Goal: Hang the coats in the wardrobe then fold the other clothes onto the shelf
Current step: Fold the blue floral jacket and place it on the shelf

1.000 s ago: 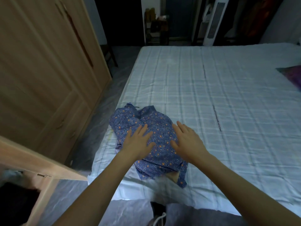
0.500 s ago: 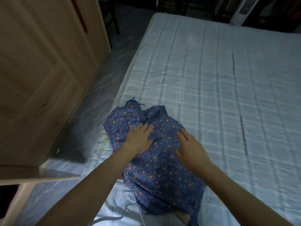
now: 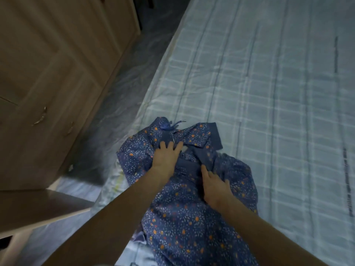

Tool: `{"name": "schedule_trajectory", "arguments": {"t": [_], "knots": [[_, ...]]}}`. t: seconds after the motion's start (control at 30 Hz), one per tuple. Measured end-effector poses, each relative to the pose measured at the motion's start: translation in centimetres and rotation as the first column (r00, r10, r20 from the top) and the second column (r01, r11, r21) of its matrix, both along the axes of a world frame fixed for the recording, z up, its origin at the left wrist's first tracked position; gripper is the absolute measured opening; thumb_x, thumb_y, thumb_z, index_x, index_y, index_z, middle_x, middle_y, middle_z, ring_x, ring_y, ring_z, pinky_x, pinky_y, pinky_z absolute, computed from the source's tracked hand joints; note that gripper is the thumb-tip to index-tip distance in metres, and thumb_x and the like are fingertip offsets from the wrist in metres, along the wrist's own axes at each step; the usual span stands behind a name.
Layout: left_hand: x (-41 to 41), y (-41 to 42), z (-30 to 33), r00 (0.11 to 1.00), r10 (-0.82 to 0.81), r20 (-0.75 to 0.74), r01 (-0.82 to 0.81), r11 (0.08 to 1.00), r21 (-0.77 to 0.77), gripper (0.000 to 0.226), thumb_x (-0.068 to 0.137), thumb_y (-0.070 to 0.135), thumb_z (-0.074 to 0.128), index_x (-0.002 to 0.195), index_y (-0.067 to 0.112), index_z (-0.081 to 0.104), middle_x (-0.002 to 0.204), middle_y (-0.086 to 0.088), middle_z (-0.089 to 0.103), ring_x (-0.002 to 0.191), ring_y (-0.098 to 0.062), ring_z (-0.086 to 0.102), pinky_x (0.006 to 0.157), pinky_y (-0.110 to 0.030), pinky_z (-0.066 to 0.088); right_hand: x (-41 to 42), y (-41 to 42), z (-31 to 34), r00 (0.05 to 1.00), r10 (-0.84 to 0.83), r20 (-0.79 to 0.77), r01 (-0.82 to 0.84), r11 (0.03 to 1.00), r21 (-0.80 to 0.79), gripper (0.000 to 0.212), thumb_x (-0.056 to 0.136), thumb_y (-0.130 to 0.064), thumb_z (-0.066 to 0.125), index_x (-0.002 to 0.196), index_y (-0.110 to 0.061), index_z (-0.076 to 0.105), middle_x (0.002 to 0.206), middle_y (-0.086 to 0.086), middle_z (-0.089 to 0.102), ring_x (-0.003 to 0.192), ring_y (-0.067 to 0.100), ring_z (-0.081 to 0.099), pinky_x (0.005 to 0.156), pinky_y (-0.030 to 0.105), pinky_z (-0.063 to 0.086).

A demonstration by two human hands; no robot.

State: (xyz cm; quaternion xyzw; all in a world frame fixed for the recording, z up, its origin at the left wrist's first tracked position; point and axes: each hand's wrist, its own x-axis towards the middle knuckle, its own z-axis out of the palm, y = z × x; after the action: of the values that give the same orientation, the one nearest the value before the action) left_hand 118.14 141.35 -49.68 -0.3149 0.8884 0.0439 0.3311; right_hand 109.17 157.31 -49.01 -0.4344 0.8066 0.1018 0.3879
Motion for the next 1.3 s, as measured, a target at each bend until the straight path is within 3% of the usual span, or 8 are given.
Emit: {"name": "schedule_trajectory", "arguments": {"t": [0.13,0.2,0.33,0.57,0.73,0.9,1.13,1.3], "knots": [[1.7,1.3,2.0,1.000,0.016,0.009,-0.016,1.000,0.024,0.093,0.085,0.016,0.072,0.151,0.019,0.006,0.154,-0.013,0.015,0.128,-0.043,0.039,0.081,-0.038,0.050,0.9,2.8,1.6,0.999,0.006,-0.052,-0.004,0.999,0.032,0.086,0.094,-0.014,0.051,0.153,-0.027,-0.011,0.125,0.010,0.057,0.105,0.030,0.057,0.094,0.051,0.041],[2.3,2.3,3.8,0.995,-0.098,0.027,0.099,0.995,-0.026,0.078,0.086,0.027,0.071,0.146,0.015,0.023,0.146,-0.011,0.032,0.120,-0.037,0.048,0.078,-0.037,0.046,1.0,3.4,3.7,0.995,0.064,-0.082,-0.059,0.996,0.062,0.073,0.093,-0.016,0.053,0.152,-0.027,0.010,0.112,0.009,0.062,0.093,0.030,0.061,0.075,0.041,0.047],[2.9,3.4,9.5,0.928,-0.369,0.052,0.372,0.924,-0.087,0.045,0.087,0.054,0.060,0.113,0.018,0.064,0.106,-0.003,0.064,0.097,-0.026,0.061,0.084,-0.036,0.039,-0.2,6.3,9.4,0.979,0.095,-0.182,-0.082,0.994,0.074,0.031,0.089,-0.034,0.058,0.115,-0.018,0.062,0.116,0.005,0.062,0.105,0.024,0.062,0.080,0.034,0.049],[2.6,7.9,19.2,0.680,-0.731,-0.053,0.733,0.675,0.087,0.067,0.071,0.074,0.044,0.082,0.014,0.071,0.088,0.000,0.068,0.100,-0.020,0.052,0.107,-0.041,0.028,-4.8,16.8,19.8,0.953,0.039,-0.300,-0.041,0.999,0.002,0.062,0.075,-0.069,0.057,0.123,-0.031,0.059,0.120,-0.001,0.058,0.112,0.018,0.059,0.086,0.030,0.048],[2.5,11.7,23.7,0.881,-0.471,0.054,0.453,0.870,0.193,0.047,0.075,0.059,0.057,0.107,0.025,0.066,0.096,-0.002,0.070,0.088,-0.026,0.064,0.078,-0.034,0.052,-9.4,24.6,24.9,0.912,0.093,-0.400,-0.144,0.984,-0.100,0.065,0.072,-0.082,0.047,0.109,-0.030,0.060,0.095,-0.003,0.050,0.093,0.019,0.064,0.064,0.030,0.040],[-0.5,15.3,27.7,0.889,-0.455,0.041,0.451,0.889,0.082,0.033,0.082,0.050,0.061,0.102,0.024,0.063,0.101,-0.003,0.068,0.094,-0.027,0.063,0.074,-0.033,0.049,-14.2,29.6,29.2,0.865,-0.037,-0.500,-0.190,0.899,-0.394,0.039,0.085,-0.061,0.053,0.104,-0.027,0.055,0.102,-0.003,0.054,0.093,0.024,0.064,0.060,0.032,0.040],[-9.6,17.3,38.2,0.951,-0.288,-0.112,0.294,0.955,0.033,0.032,0.075,0.044,0.070,0.103,0.028,0.067,0.096,0.003,0.071,0.090,-0.018,0.063,0.067,-0.025,0.041,-22.5,30.8,35.5,0.857,-0.482,-0.182,0.150,0.571,-0.807,0.016,0.084,-0.008,0.057,0.098,-0.013,0.052,0.085,0.019,0.065,0.080,0.041,0.061,0.059,0.038,0.041],[-14.0,16.0,43.6,0.980,-0.166,-0.113,0.189,0.950,0.250,0.030,0.064,0.008,0.066,0.094,0.012,0.069,0.086,-0.005,0.072,0.078,-0.016,0.064,0.063,-0.020,0.047,-27.9,30.6,41.0,0.992,-0.124,0.021,0.120,0.883,-0.454,0.036,0.079,0.006,0.052,0.093,-0.023,0.068,0.098,0.003,0.072,0.098,0.024,0.065,0.086,0.040,0.051]]}}
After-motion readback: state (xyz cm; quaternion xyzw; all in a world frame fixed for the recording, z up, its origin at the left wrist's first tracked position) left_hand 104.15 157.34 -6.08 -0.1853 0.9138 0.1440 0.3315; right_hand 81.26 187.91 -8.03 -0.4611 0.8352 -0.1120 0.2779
